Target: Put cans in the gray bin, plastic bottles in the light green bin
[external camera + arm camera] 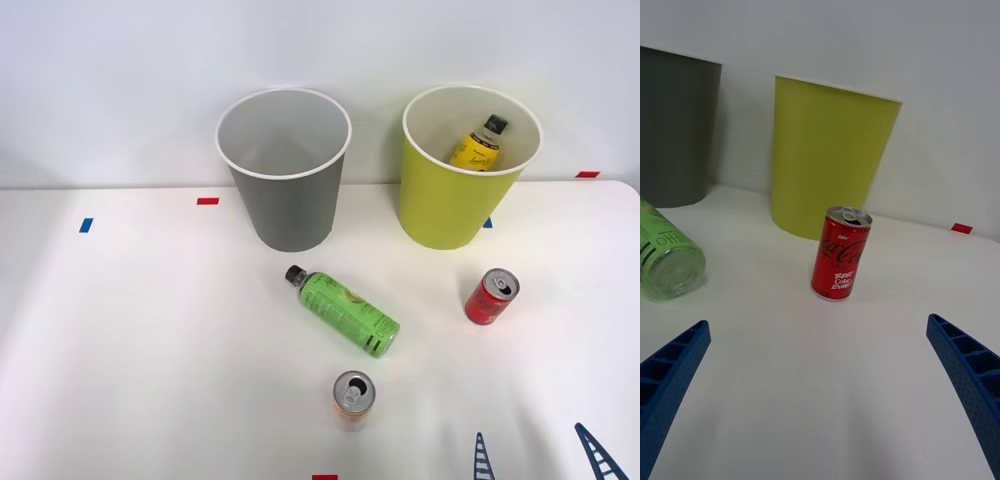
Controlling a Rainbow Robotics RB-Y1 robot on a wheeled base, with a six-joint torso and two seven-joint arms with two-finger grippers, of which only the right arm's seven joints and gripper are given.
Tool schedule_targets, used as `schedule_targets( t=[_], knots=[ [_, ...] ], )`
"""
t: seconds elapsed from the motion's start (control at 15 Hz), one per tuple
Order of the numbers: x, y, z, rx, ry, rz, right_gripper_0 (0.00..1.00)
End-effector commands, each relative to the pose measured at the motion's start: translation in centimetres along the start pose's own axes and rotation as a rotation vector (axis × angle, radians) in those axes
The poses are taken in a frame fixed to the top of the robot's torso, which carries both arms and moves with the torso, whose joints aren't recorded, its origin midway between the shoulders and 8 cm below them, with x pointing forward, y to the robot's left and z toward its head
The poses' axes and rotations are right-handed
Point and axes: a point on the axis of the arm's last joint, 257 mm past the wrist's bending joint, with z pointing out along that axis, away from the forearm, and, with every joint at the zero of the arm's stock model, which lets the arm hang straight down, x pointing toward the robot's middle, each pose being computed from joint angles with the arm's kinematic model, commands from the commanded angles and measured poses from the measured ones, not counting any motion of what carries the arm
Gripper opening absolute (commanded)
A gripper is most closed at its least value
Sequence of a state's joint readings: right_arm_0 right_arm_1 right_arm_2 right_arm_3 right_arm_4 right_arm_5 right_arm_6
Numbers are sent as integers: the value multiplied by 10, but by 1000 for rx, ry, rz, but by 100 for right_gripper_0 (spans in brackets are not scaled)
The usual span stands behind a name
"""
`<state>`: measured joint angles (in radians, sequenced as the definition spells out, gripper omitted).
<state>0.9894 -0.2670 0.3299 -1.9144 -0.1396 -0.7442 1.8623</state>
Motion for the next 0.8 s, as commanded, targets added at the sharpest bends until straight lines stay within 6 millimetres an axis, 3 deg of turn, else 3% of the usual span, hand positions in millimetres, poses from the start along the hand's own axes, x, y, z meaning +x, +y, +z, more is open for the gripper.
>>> schedule_targets(
  t=[0.07,0.8],
  knots=[
    [0,0,0,0,0,0,100],
    [0,0,0,0,0,0,100]
  ],
)
